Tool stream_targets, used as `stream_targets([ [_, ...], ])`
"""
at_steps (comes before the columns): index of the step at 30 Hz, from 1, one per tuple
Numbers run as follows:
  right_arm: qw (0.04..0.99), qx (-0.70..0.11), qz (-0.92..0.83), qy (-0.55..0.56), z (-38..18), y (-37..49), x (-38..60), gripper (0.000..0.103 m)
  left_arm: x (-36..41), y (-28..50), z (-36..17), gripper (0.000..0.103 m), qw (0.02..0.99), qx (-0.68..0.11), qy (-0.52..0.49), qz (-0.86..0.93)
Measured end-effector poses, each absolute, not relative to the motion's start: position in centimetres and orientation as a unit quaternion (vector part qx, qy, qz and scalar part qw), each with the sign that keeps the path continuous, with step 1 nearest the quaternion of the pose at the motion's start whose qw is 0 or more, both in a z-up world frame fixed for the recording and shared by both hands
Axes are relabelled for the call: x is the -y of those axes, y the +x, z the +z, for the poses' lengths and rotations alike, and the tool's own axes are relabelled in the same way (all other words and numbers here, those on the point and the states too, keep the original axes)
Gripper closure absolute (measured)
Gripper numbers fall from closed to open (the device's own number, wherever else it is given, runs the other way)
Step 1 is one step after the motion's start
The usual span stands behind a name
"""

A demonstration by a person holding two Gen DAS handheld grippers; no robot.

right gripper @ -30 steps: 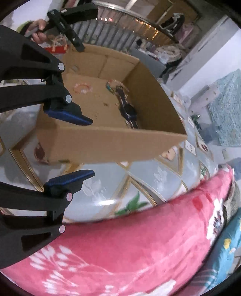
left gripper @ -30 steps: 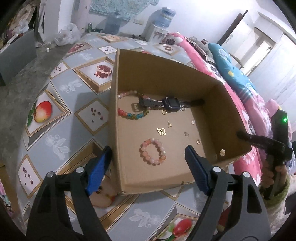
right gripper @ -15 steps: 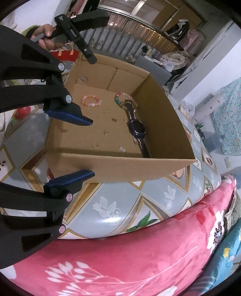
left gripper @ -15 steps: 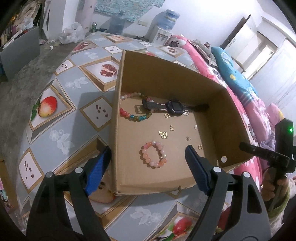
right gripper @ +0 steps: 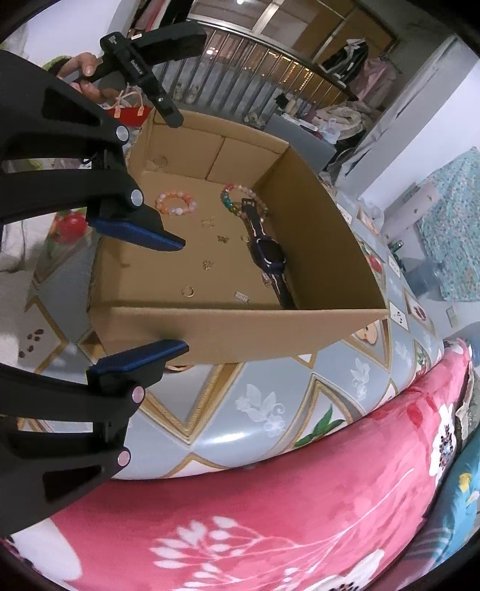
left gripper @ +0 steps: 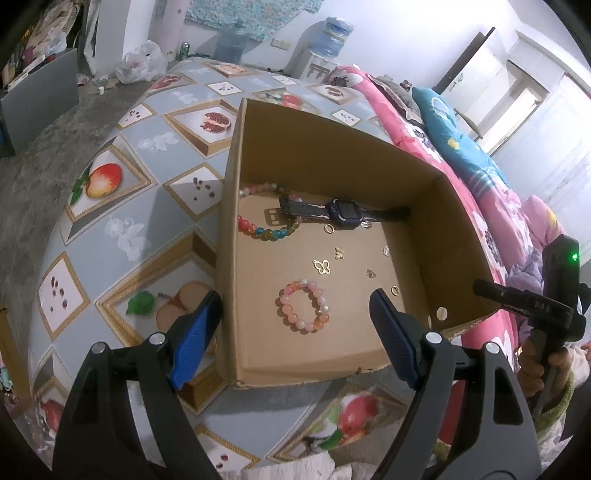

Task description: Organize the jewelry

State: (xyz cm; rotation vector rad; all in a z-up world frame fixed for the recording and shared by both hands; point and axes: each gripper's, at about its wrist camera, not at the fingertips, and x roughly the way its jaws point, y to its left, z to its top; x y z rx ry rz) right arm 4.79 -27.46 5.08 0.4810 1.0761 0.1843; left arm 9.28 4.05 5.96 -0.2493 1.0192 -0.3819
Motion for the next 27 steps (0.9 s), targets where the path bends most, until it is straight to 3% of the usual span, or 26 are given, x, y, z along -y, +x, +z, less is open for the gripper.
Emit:
stream_targets([
  [12,0.843,-0.483,0.071,0.226,5.4,1.8,27.0,0.053,-3.7,5.8,7.2,0.024,0.888,-0.43,-0.065,-0.147],
  [20,0.898,-0.415,-0.007,0.145,8.5,-2.8,26.1,0.035,-3.9,0.9,10.4,0.018,0.924,-0.358,-0.045,-0.125],
  [27,0.937,-0.34,-0.026,0.076,11.4,-7.0,23.6,0.012,-3.1,-1.9,11.4,0.014,0.926,-0.349,-0.058,-0.132],
])
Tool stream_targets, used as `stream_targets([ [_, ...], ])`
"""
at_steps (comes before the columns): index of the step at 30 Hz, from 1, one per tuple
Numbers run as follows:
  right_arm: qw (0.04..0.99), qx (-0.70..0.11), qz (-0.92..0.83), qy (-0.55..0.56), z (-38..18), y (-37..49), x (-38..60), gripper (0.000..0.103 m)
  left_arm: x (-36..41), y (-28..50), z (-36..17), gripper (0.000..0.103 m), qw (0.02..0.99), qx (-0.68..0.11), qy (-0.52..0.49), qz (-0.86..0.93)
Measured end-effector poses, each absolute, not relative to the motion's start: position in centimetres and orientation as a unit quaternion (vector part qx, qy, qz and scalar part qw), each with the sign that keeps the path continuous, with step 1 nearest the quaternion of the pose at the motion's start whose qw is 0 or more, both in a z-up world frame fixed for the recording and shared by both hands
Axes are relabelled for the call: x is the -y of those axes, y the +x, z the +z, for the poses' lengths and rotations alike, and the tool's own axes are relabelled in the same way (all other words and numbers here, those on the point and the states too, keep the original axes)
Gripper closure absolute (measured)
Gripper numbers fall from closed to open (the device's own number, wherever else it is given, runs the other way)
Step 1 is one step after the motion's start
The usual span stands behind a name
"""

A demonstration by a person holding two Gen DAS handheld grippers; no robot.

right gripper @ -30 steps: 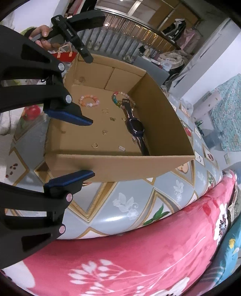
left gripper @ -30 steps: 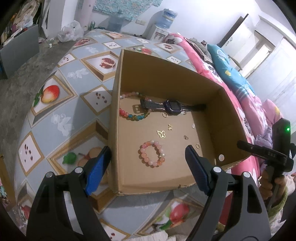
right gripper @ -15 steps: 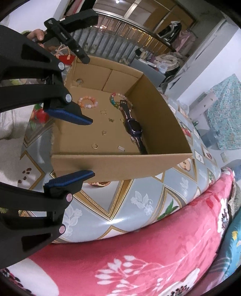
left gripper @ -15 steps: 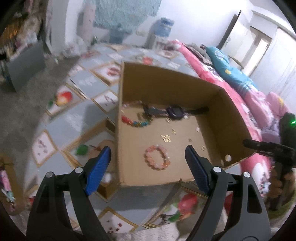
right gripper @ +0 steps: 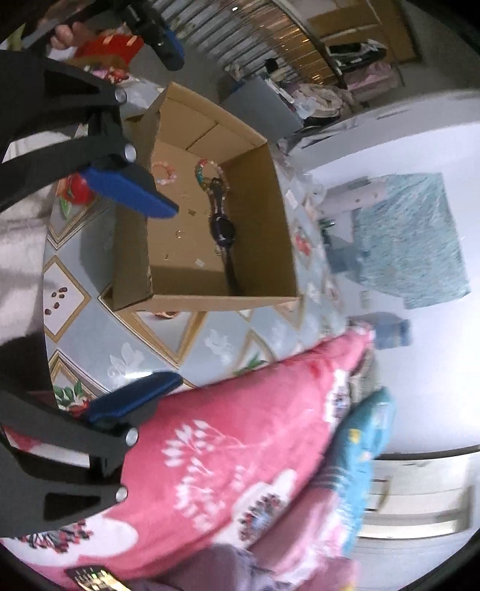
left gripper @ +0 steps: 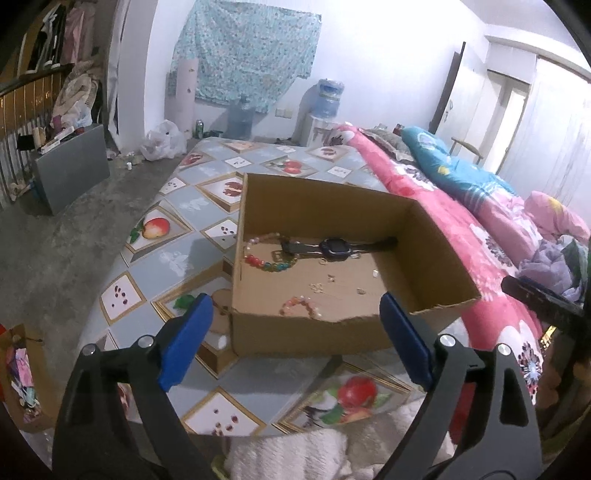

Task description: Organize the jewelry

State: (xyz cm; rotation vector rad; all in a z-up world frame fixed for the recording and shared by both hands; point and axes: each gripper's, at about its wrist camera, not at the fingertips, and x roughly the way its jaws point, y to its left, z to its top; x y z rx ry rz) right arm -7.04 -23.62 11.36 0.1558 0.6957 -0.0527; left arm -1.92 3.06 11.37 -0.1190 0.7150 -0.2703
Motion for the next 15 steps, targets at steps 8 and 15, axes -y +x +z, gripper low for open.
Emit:
stream_targets([
  [8,0.949,-0.31,-0.05,0.023,11.1,-9.9,20.5,0.007,-2.0,-3.6,11.5,0.012,0.929,-0.351,-0.051,-0.103],
  [15,0.942,-0.332,-0.043,0.006,9.9,-10.4,18.7,0.007,-1.4,-4.1,10.9,0.011,0.932,-0.356,-0.029,-0.053],
])
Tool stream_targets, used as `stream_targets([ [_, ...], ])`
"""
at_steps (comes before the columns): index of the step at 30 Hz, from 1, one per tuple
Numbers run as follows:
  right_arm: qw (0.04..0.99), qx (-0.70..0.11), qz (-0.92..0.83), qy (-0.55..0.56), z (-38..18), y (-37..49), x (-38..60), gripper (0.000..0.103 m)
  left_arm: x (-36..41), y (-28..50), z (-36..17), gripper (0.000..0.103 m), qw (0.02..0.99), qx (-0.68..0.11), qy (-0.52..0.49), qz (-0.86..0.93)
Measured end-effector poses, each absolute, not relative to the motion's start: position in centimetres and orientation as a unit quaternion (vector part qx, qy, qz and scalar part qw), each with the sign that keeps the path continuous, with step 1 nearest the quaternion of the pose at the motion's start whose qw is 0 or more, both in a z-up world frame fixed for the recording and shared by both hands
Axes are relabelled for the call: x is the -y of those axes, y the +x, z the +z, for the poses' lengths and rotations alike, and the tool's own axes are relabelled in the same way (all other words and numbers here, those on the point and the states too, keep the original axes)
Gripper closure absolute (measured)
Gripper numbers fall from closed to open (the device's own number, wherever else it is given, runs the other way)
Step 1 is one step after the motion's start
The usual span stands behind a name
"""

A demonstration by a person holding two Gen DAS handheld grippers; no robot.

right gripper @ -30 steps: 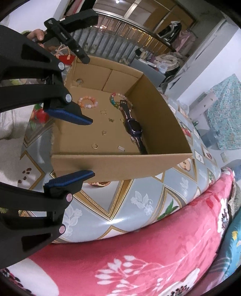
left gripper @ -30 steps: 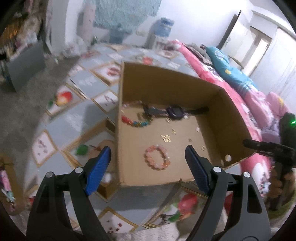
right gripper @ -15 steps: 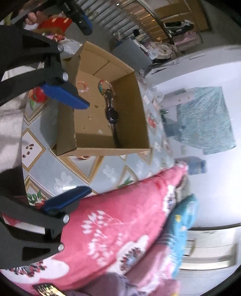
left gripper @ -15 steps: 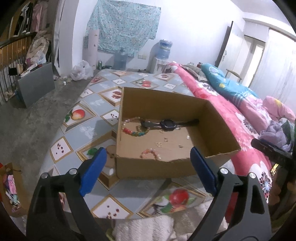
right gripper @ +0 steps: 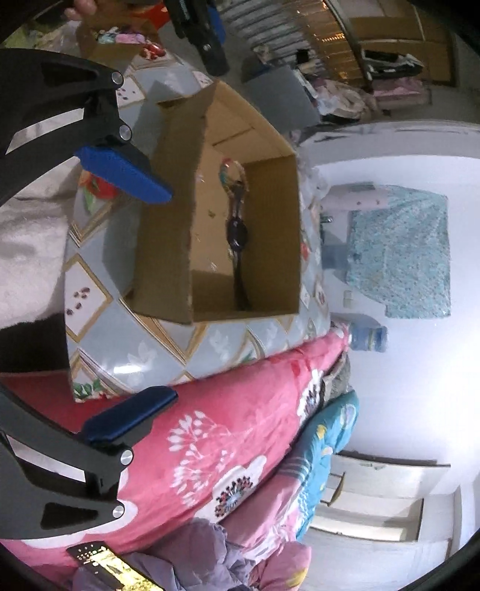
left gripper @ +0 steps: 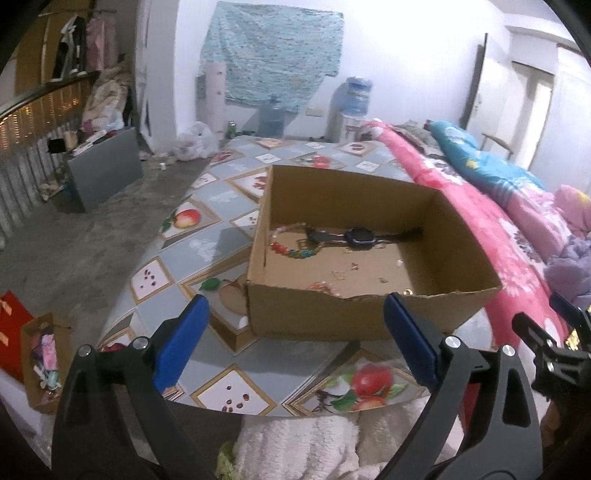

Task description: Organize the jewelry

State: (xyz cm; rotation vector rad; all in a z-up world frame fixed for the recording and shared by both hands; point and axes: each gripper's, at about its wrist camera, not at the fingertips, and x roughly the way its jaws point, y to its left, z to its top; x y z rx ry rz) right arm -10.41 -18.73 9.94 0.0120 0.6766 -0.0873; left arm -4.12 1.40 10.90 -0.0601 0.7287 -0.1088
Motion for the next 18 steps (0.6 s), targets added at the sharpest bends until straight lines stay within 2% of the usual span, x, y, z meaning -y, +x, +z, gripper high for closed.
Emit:
stream_targets([
  [6,0.936,-0.349,-0.035,-0.008,9.5,-9.8,17.5,0.007,-1.1,-3.7,9.9,0.011,0.927,-0.369,-0.036,-0.054],
  [18,0.905,-0.417,-0.015,0.087,7.7,-6.7,18.8,0.006,1.4,-1.5,8.0,0.011,0.904,-0.428,-0.007,-0.027],
])
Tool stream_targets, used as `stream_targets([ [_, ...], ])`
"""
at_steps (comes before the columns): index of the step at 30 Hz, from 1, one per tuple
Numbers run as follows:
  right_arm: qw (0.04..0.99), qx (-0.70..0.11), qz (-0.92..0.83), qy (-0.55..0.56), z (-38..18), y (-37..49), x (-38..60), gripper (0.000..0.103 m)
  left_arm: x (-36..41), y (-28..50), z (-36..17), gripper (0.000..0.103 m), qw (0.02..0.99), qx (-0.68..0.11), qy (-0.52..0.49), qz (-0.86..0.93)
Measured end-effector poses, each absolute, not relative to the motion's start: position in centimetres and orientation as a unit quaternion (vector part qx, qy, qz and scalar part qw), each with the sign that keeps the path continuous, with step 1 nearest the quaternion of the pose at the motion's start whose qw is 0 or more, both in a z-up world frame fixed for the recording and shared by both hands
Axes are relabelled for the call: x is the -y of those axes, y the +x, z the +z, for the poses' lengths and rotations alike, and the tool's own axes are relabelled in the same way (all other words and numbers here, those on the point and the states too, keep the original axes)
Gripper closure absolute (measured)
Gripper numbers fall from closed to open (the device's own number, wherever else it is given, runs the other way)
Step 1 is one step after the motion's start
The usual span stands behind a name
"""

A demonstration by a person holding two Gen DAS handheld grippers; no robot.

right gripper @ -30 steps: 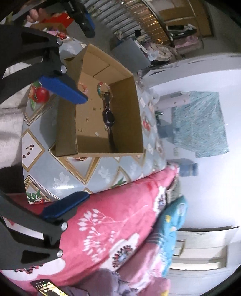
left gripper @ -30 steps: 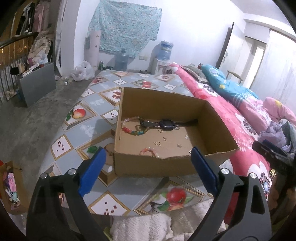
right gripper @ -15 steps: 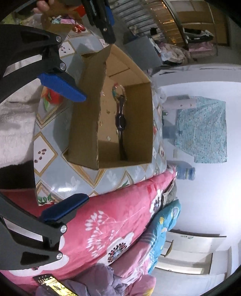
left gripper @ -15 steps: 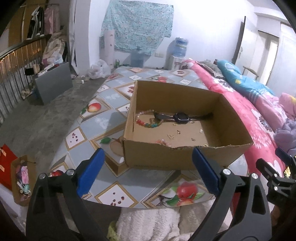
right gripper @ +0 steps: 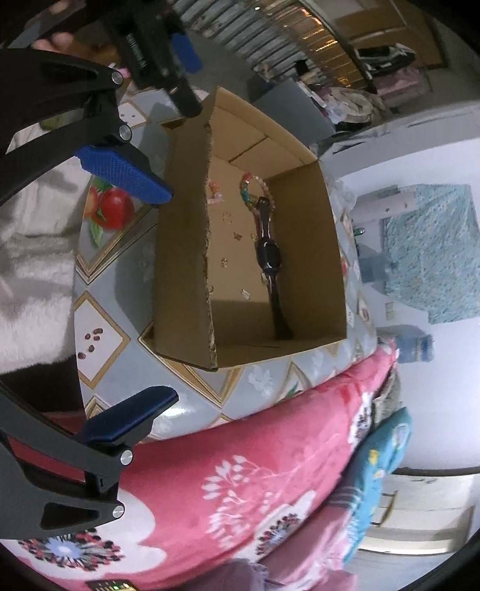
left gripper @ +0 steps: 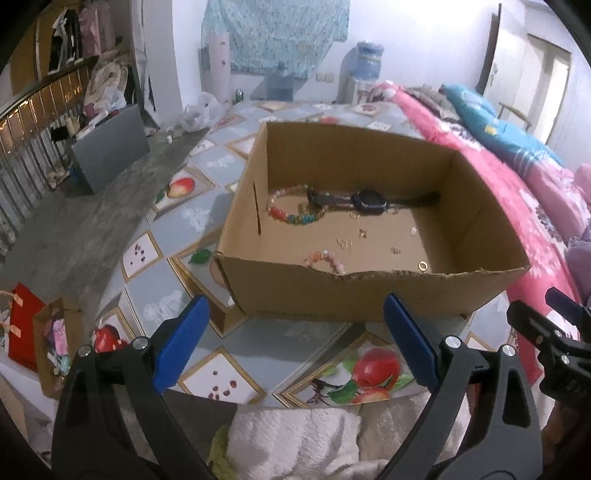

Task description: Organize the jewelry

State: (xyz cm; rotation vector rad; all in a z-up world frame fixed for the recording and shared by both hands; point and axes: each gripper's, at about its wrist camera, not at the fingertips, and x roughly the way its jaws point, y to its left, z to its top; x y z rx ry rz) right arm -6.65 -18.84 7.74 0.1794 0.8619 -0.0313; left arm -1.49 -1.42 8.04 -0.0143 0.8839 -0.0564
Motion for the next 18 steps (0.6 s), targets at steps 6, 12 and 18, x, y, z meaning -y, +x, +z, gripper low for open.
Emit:
stream_targets([
  [6,0.9,-0.427,-0.01,0.091,7.4,-5.6,18.6,0.006,3.0,-1.0,7.4,0.011,0.893,-0.449,0.01,-0.029],
  [12,0.893,-0.44,-0.002,0.089,6.8,-4.8,18.2,0.006,3.9,-0.9,7.6,0.011,0.892,-0.45,0.014,-0.034],
  [18,0.891,-0.444,-0.008,0.09,6.7,-4.3,18.3,0.006,4.1,-0.5,7.4,0.011,0.89,-0.454,0.018,-0.032],
])
